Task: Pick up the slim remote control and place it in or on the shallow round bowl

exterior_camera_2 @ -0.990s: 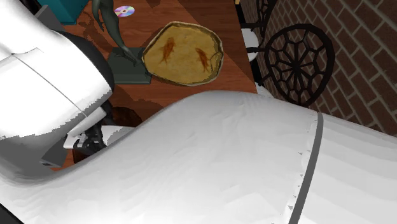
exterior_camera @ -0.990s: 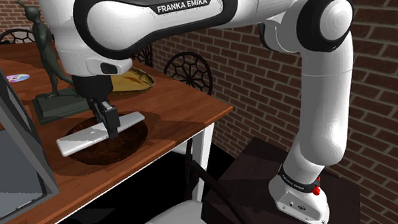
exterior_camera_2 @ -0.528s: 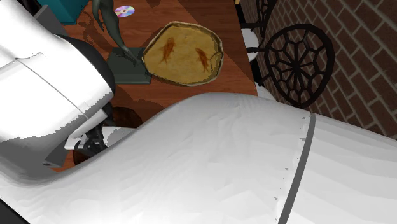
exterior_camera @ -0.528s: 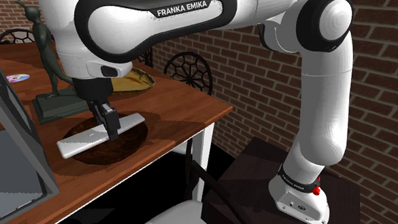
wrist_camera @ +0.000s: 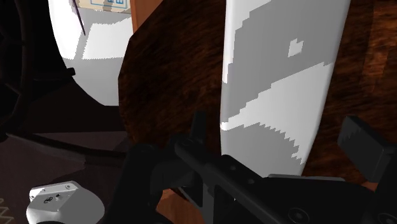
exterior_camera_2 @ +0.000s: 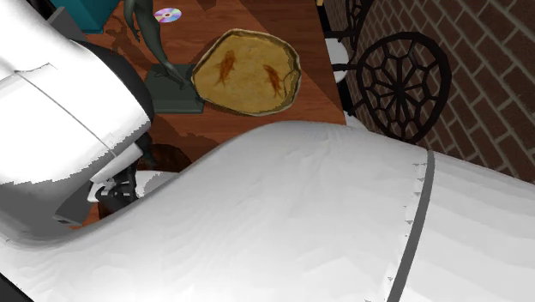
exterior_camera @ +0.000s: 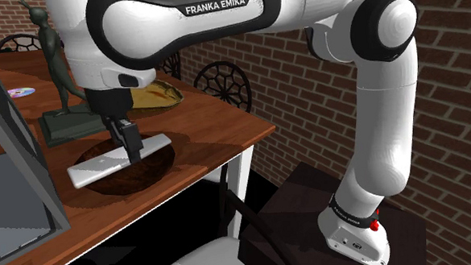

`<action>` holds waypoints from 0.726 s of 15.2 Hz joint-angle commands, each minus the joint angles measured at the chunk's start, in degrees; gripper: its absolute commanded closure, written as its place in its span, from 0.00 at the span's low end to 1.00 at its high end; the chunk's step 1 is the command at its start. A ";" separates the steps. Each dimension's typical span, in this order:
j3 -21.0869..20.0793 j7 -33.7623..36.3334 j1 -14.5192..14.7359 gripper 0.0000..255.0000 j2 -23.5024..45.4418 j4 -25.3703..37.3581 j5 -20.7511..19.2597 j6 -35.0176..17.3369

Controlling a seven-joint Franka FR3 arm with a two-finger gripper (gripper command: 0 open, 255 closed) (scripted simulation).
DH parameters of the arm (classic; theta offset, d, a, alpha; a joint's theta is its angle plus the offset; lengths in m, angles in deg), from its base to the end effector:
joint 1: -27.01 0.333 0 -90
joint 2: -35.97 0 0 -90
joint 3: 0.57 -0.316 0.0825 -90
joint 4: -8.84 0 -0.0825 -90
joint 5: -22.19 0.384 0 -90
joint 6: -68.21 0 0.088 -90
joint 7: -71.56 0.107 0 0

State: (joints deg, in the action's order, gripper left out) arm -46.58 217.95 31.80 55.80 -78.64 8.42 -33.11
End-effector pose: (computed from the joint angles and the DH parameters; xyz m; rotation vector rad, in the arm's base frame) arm 0.4674 0.4386 0.5079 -2.1299 2.3086 0.0175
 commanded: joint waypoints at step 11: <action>-0.22 -0.15 1.27 0.00 0.33 6.91 -0.07 6.53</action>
